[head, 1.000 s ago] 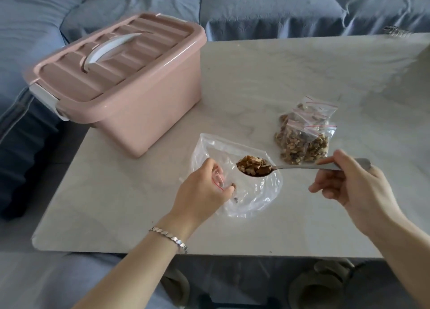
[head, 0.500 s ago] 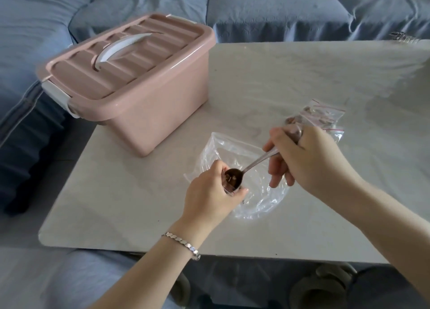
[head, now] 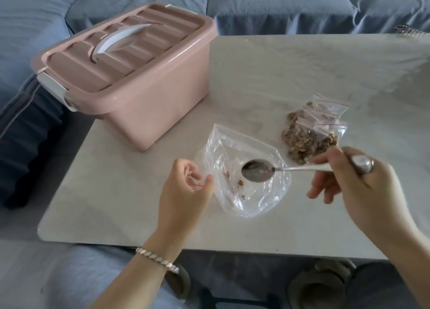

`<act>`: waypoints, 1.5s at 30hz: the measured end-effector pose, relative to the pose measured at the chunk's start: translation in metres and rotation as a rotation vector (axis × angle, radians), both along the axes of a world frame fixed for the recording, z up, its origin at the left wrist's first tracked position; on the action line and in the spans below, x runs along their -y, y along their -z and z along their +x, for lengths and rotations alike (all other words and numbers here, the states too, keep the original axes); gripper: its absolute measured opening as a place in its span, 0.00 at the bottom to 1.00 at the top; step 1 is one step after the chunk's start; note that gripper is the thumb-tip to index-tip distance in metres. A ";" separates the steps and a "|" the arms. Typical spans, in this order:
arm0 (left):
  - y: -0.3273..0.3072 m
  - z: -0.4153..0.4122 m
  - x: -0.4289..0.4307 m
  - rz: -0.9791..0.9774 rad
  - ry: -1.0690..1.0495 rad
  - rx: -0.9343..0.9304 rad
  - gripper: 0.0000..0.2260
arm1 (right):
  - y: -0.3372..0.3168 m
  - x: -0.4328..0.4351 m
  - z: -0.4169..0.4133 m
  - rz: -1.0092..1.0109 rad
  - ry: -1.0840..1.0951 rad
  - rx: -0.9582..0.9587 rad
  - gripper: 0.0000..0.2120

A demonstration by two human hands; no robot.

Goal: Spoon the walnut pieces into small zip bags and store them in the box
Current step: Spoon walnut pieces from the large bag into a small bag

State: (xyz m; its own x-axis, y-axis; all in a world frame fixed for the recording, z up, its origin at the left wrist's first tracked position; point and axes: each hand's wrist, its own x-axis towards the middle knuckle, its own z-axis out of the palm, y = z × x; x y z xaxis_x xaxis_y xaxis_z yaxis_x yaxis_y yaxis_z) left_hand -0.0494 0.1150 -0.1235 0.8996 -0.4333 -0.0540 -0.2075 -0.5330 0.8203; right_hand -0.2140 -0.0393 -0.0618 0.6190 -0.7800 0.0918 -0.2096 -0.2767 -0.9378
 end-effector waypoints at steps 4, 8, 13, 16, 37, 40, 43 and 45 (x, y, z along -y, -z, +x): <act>0.007 -0.004 -0.008 0.196 0.068 -0.122 0.10 | 0.043 -0.017 -0.013 0.121 0.025 -0.013 0.14; 0.013 -0.009 0.001 0.275 0.138 -0.201 0.13 | 0.068 -0.033 -0.011 0.139 0.030 0.057 0.15; 0.020 -0.009 0.015 0.161 0.022 -0.387 0.10 | 0.086 -0.035 -0.011 0.113 -0.051 0.051 0.15; 0.022 -0.010 0.023 0.033 -0.074 -0.542 0.09 | 0.094 -0.034 -0.017 0.086 -0.080 0.026 0.18; 0.025 -0.004 0.032 -0.184 -0.172 -0.450 0.12 | 0.096 -0.023 -0.022 0.957 0.254 0.214 0.14; 0.028 -0.002 0.019 -0.088 -0.062 -0.381 0.11 | 0.089 -0.013 -0.023 0.957 0.260 0.220 0.14; 0.028 0.000 0.009 0.050 0.029 -0.361 0.11 | 0.079 -0.003 -0.024 0.919 0.248 0.220 0.14; 0.025 0.002 0.004 0.085 0.044 -0.298 0.11 | 0.072 0.003 -0.023 0.853 0.238 0.198 0.14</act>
